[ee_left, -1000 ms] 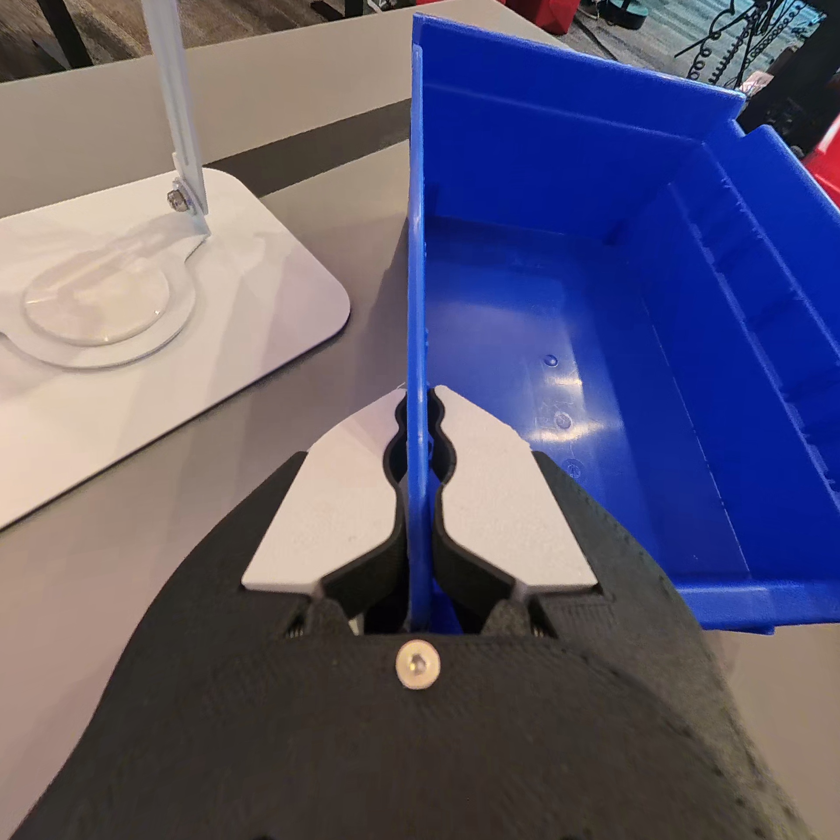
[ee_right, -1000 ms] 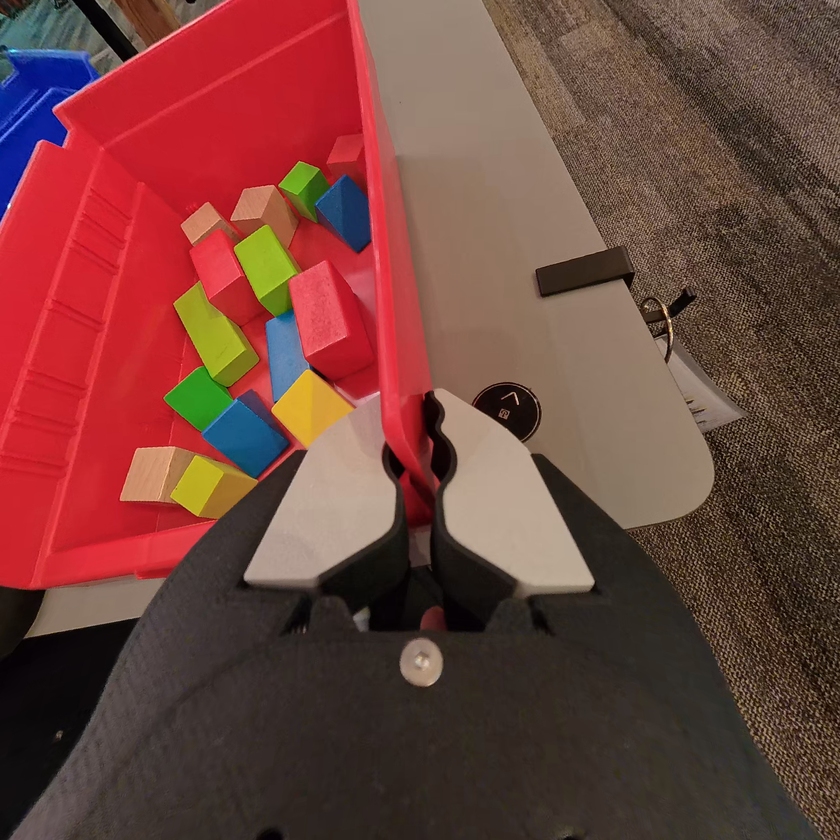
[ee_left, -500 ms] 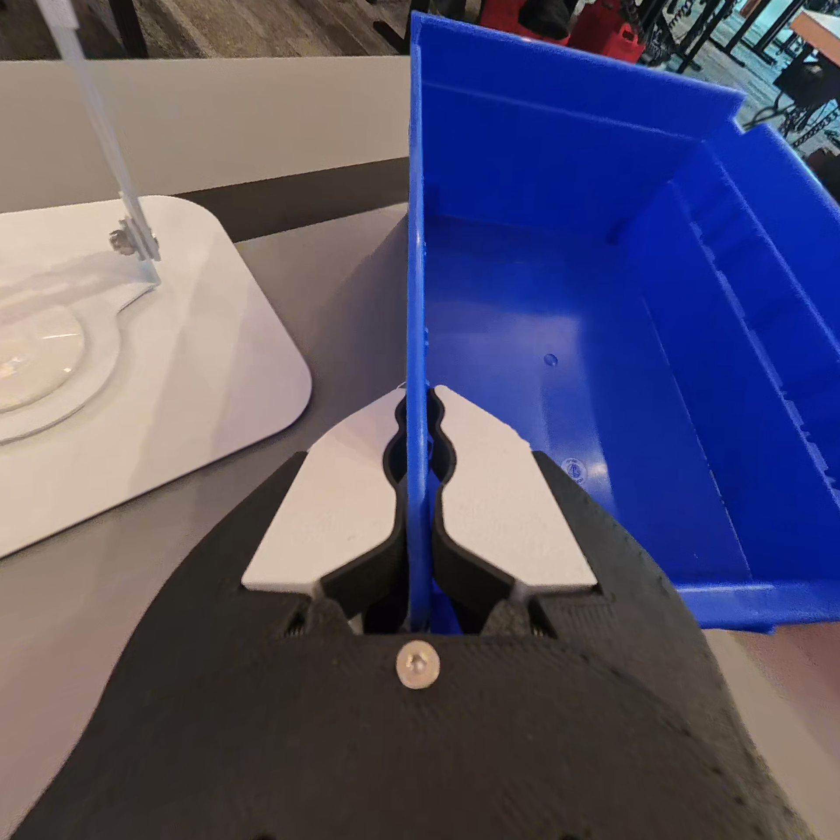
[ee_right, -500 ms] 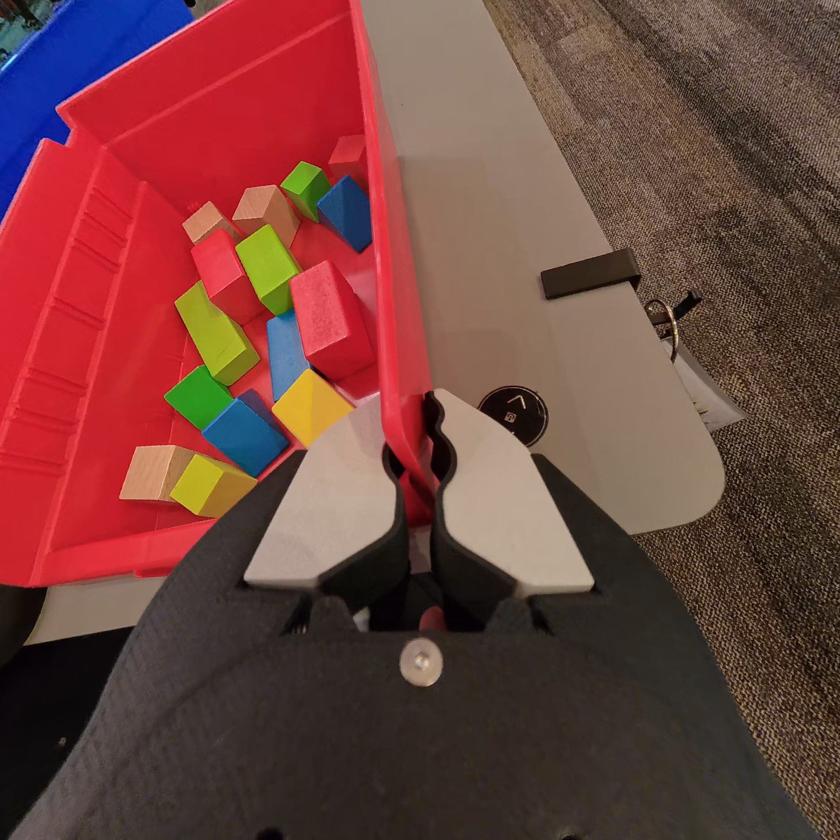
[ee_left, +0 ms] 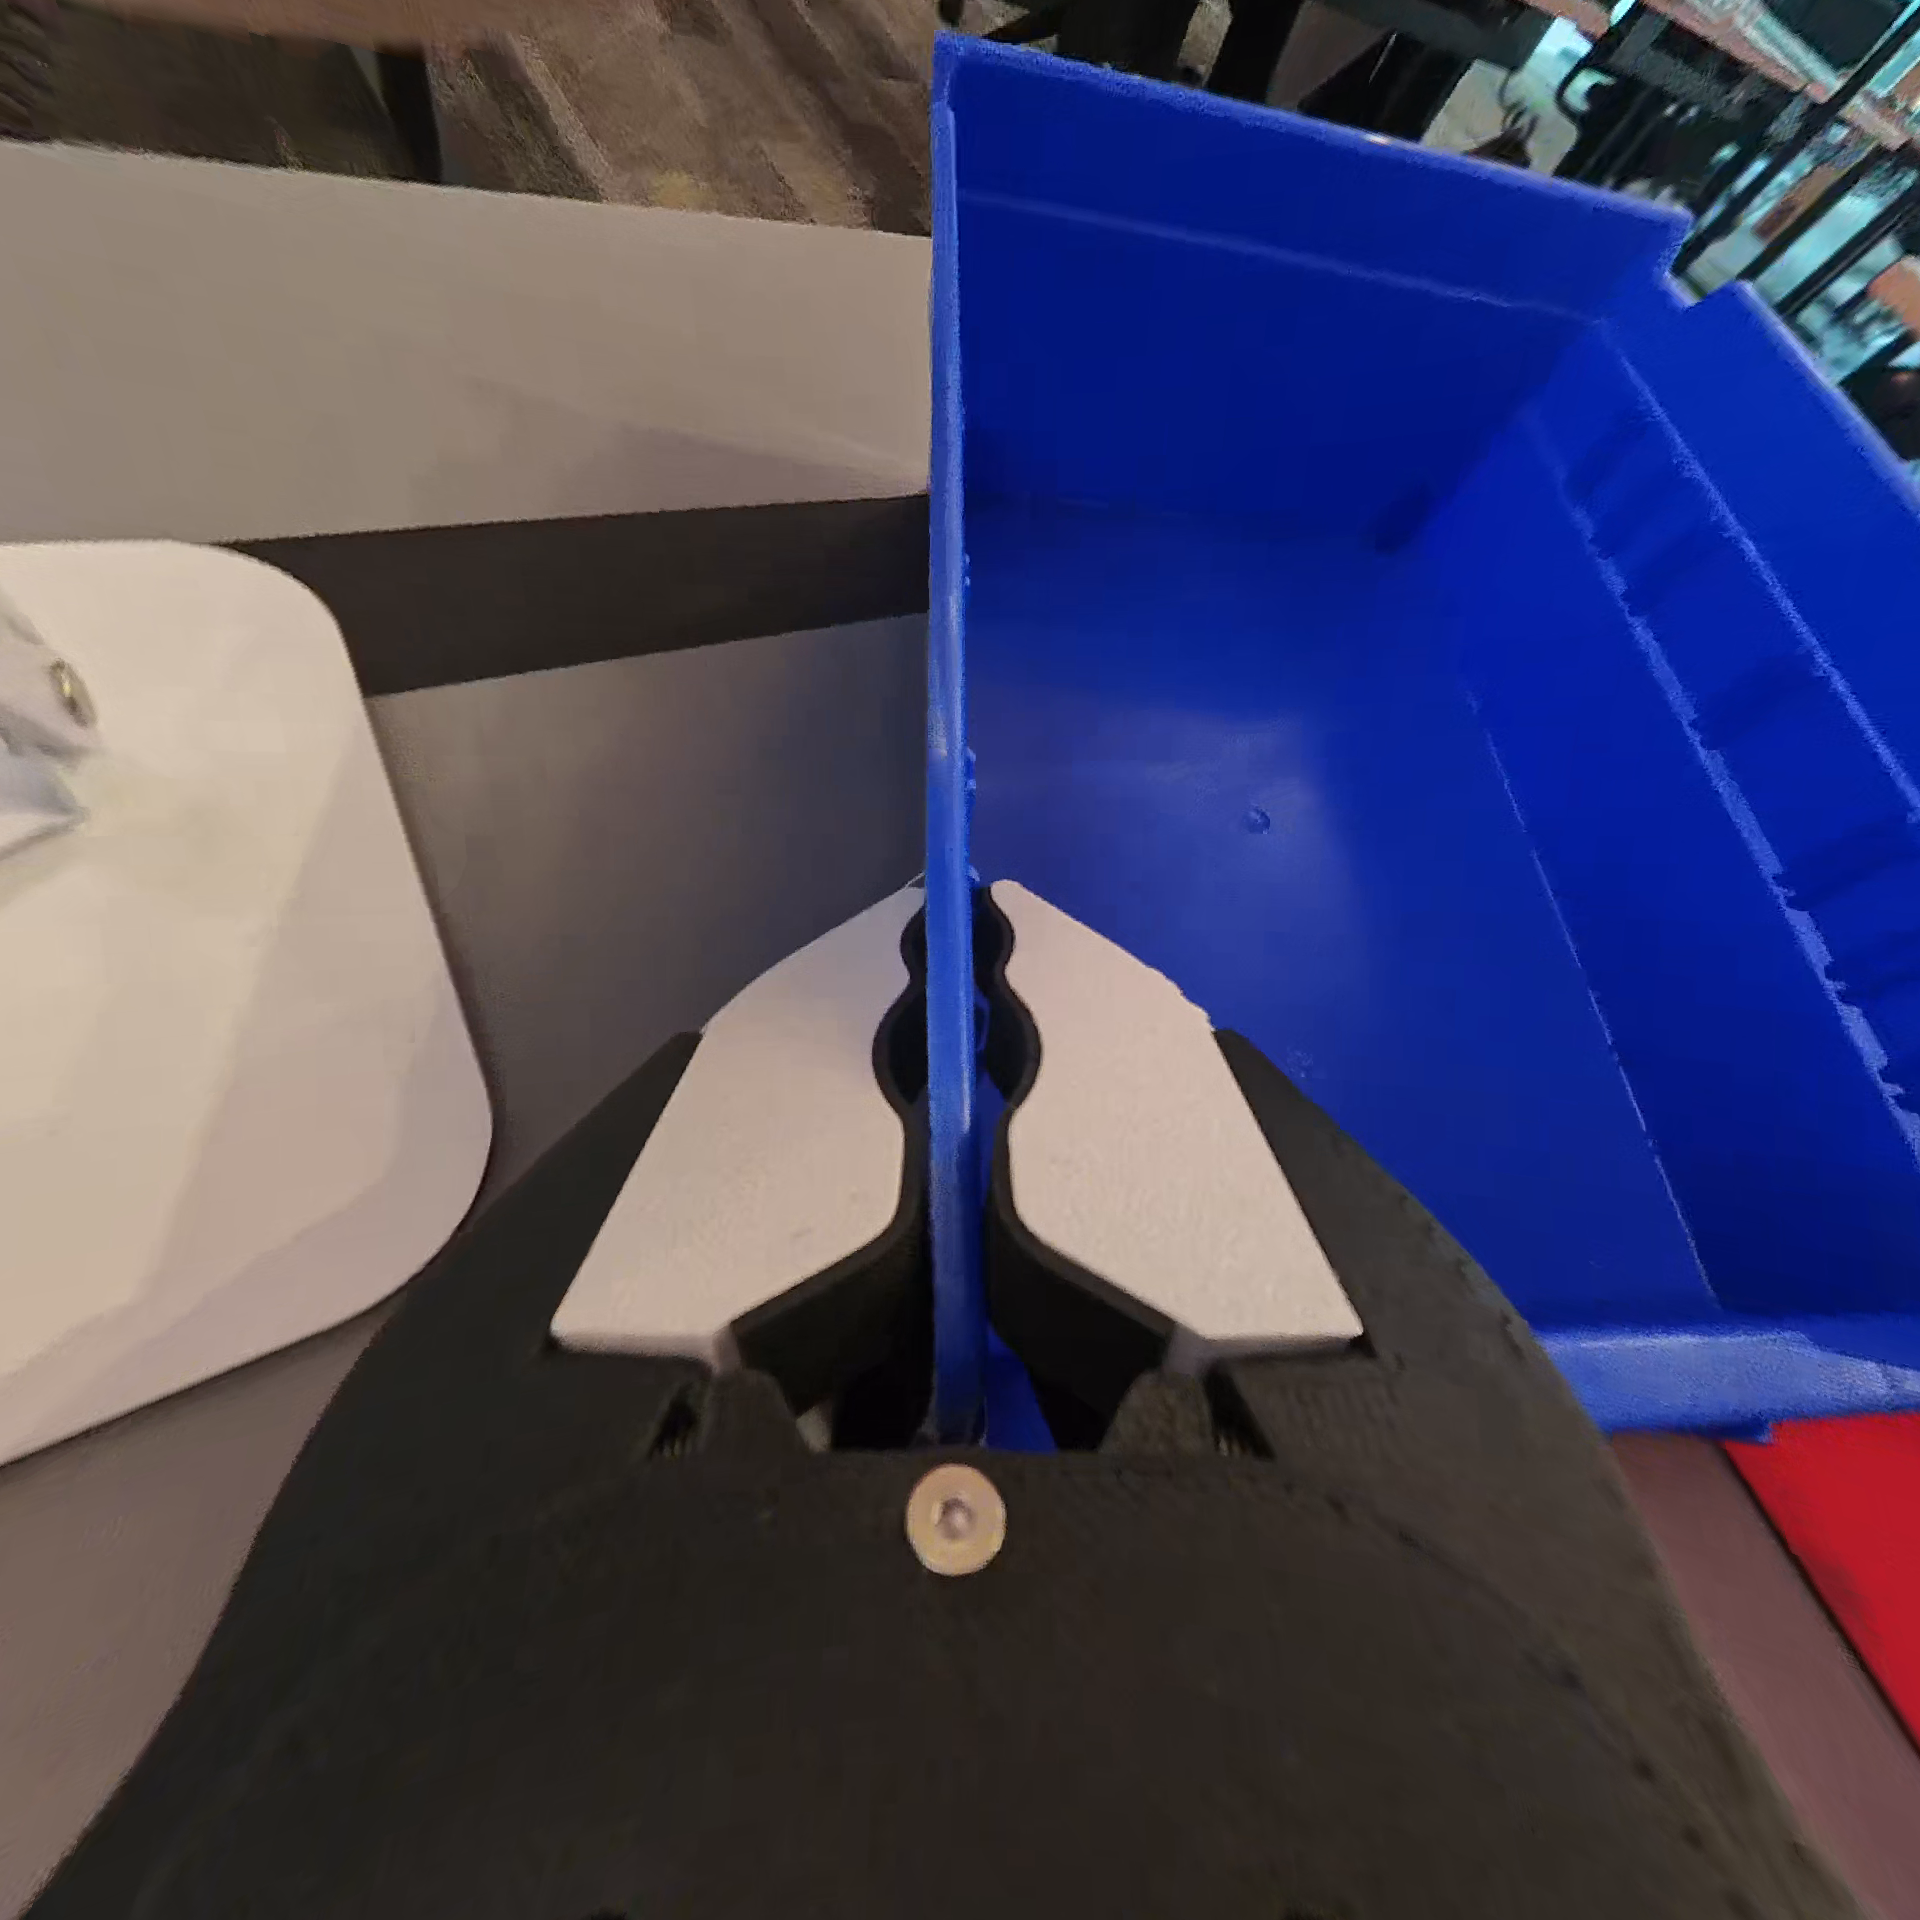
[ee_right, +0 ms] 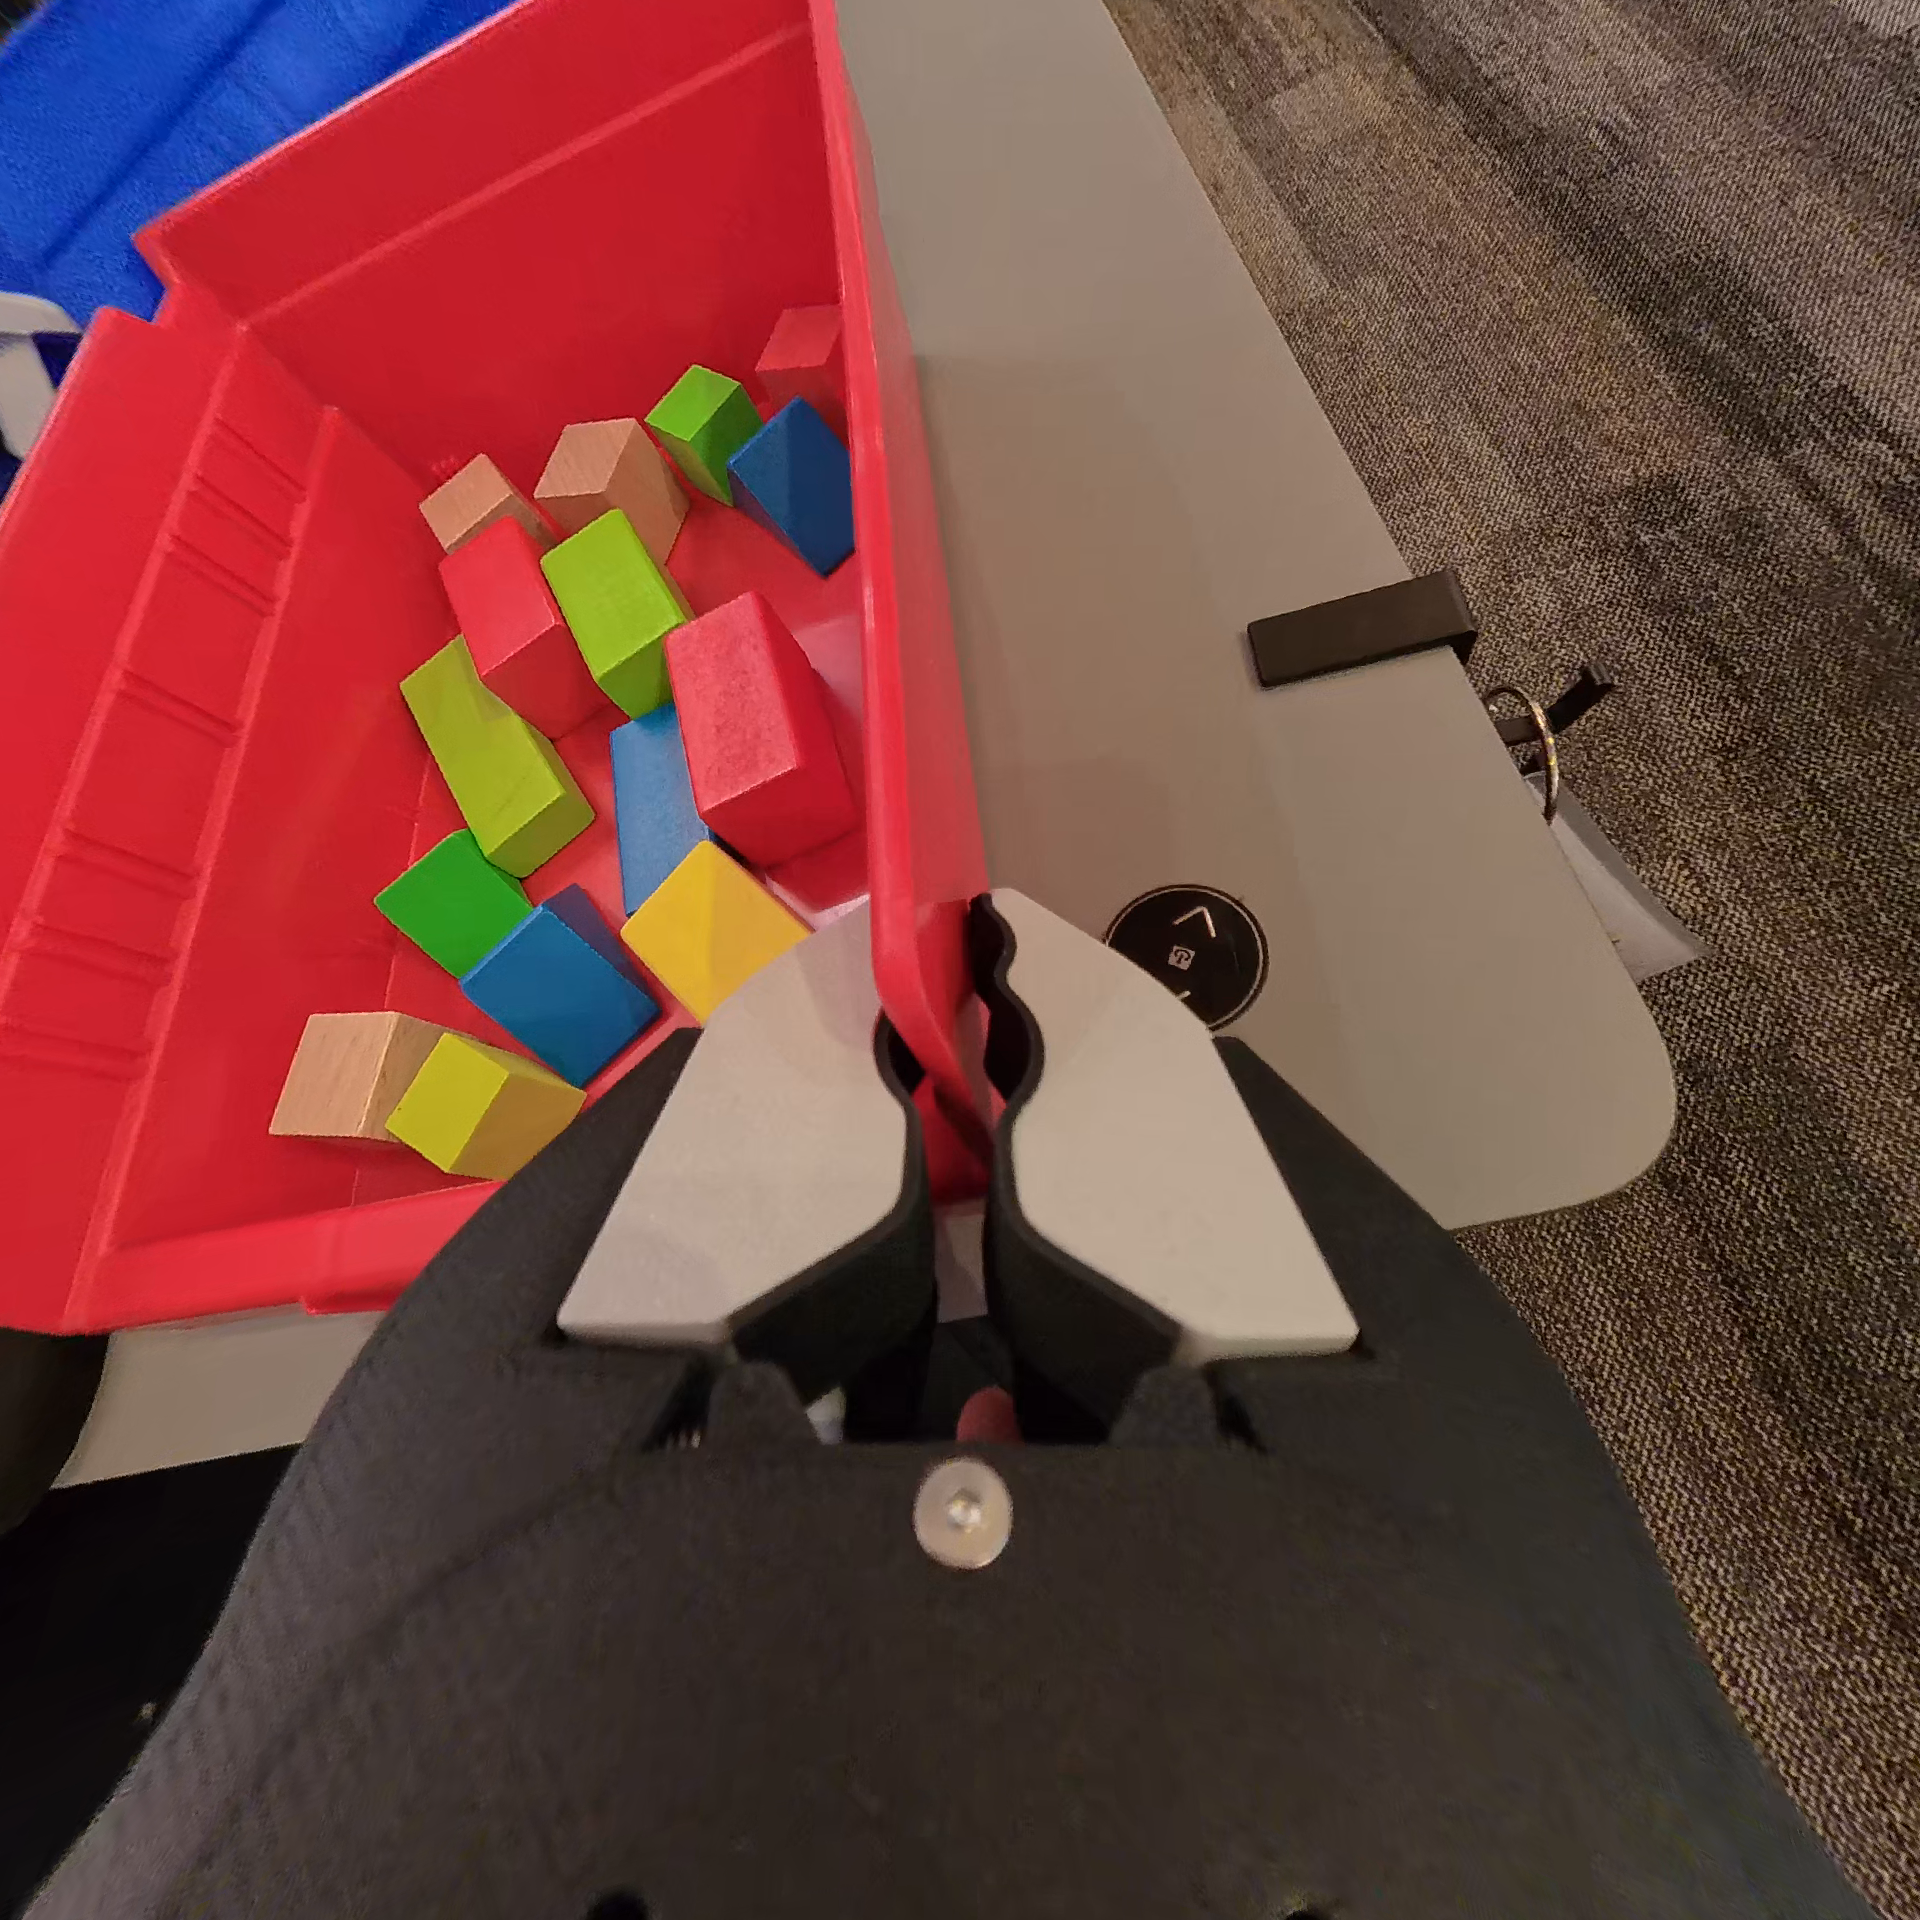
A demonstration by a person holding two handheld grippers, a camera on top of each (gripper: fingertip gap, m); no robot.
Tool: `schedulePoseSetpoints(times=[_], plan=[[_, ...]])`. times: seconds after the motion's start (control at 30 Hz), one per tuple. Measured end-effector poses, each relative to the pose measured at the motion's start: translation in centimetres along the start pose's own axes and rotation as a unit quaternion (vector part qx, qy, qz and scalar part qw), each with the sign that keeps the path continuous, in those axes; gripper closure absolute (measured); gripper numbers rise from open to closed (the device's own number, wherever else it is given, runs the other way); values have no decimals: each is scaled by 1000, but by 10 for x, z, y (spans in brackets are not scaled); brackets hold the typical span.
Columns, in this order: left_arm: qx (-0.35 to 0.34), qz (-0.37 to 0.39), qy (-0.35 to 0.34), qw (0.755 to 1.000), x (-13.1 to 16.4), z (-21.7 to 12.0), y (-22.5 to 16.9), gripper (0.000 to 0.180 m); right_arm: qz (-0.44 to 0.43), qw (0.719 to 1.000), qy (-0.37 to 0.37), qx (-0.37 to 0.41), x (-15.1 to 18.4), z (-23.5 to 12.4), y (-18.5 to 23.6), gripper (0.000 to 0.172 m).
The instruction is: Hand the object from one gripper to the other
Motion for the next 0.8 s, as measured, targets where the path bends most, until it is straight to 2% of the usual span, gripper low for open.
schedulePoseSetpoints(times=[0.07, 0.17, 0.63, 0.8], plan=[[-13, 12, -2, 1000, -3, 5, -5, 175, -2, 1000, 2, 2, 0, 0, 0, 168], [-13, -17, -2, 1000, -7, 13, -8, 174, -5, 1000, 2, 4, 1, 1, 1, 168], [-39, -63, -12, 997, -22, 37, -8, 175, -22, 999, 11, 21, 1, 1, 6, 169], [-51, -53, -15, 997, -26, 46, -23, 171, -22, 999, 10, 22, 2, 1, 7, 169]])
Point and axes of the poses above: each gripper's, where its closed fingertips meet, z out along the fingers, x out of its underside, y = z × x across the jaws, the point moved 4 cm from there along -z, back along the fingers, and after that the axes turned 10 degrees about -x, right-handed, at the moved point
